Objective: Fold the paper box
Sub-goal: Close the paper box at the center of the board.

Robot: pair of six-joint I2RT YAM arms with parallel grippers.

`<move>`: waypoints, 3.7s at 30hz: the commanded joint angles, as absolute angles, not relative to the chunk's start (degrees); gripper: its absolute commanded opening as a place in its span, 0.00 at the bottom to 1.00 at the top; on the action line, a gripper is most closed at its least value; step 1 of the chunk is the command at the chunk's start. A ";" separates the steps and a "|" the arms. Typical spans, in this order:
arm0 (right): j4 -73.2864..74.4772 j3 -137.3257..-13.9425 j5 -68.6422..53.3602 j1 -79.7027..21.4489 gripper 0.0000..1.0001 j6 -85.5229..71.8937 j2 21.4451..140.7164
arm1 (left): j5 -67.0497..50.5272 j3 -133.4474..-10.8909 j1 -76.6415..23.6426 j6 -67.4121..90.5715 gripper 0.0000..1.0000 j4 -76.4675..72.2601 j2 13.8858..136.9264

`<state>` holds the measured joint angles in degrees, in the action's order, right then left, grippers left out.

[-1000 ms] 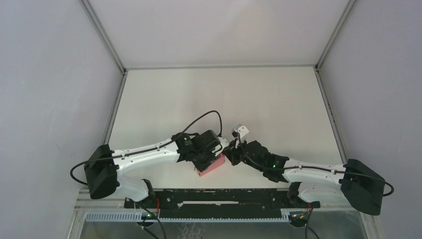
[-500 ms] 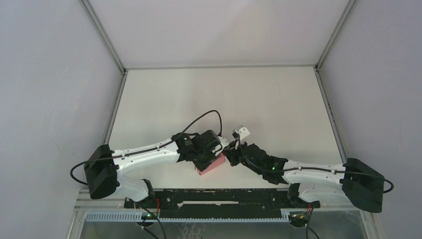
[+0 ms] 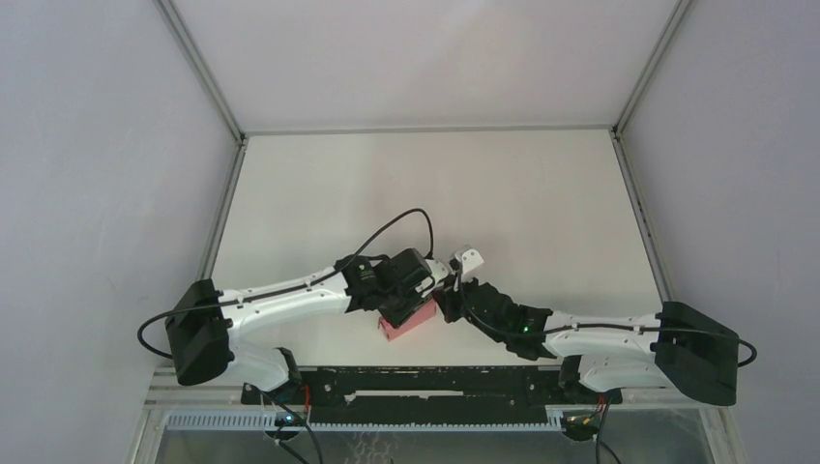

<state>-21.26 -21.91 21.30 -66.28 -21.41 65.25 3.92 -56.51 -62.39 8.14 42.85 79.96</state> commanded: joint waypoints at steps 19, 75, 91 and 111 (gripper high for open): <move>-33.82 -18.37 23.45 -67.80 0.00 -22.40 68.17 | 4.21 -59.70 -60.91 8.53 0.41 39.33 80.07; -43.49 -11.30 27.25 -69.87 0.00 -19.90 71.83 | 4.10 -58.62 -60.29 8.87 0.40 38.86 79.98; -45.70 -10.99 27.55 -70.23 0.00 -19.86 74.96 | 4.86 -58.62 -59.87 8.79 0.40 39.11 79.61; -46.63 -10.65 29.33 -71.50 0.00 -20.13 76.38 | 6.50 -58.89 -59.59 9.88 0.45 38.43 76.99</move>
